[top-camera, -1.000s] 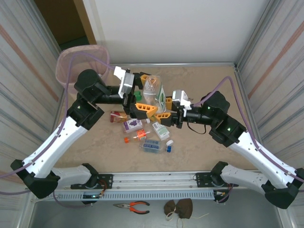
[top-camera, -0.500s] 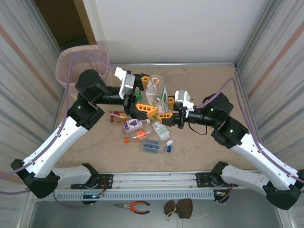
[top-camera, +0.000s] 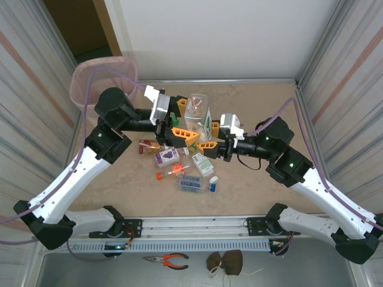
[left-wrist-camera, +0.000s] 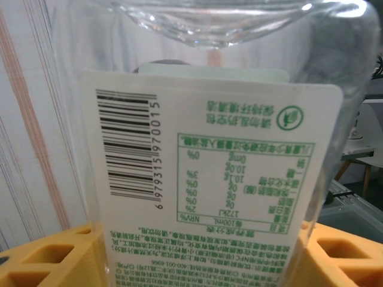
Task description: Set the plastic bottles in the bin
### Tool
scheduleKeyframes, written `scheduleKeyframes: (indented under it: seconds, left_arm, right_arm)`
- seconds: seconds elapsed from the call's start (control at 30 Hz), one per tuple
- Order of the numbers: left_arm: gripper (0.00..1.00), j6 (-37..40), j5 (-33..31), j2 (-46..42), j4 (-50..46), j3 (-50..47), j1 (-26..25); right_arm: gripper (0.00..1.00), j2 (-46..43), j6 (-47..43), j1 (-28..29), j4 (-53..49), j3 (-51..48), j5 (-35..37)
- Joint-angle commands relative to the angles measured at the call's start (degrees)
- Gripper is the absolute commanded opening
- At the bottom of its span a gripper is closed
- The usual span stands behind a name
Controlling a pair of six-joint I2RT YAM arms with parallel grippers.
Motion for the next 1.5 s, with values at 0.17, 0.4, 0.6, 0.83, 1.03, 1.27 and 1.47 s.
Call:
scheduleKeyframes:
  seconds: [0.17, 0.4, 0.6, 0.83, 1.03, 1.27, 1.47]
  left_arm:
    - [0.59, 5.51, -8.11, -0.49, -7.81, 3.03, 0.89]
    - [0.53, 6.25, -20.34, -0.36, -17.78, 6.53, 7.19]
    - [0.52, 7.22, -23.76, 2.39, -29.93, 13.82, 16.84]
    - [0.52, 7.24, -23.86, 9.12, -42.83, 23.04, 31.83]
    - [0.50, 10.07, -27.47, 15.63, -50.64, 30.71, 41.36]
    - [0.50, 14.66, -38.92, 23.04, -59.91, 40.36, 47.72]
    - [0.51, 15.86, -40.35, 29.86, -66.69, 46.45, 53.18]
  right_arm:
    - [0.68, -4.07, -1.20, 0.56, -2.10, 0.68, 5.00]
    - [0.70, -8.63, -0.61, 0.61, -2.49, -1.68, 10.10]
    - [0.70, -9.53, -0.73, 0.55, -3.64, -1.67, 11.43]
    - [0.70, -8.31, -0.23, 0.58, -5.30, -0.72, 14.62]
    - [0.70, -5.63, 0.79, 0.55, -13.34, 2.81, 24.69]
    - [0.70, -5.99, 3.06, 0.63, -13.32, 1.13, 25.27]
    - [0.70, -5.77, 2.94, 0.55, -13.04, 0.59, 24.71]
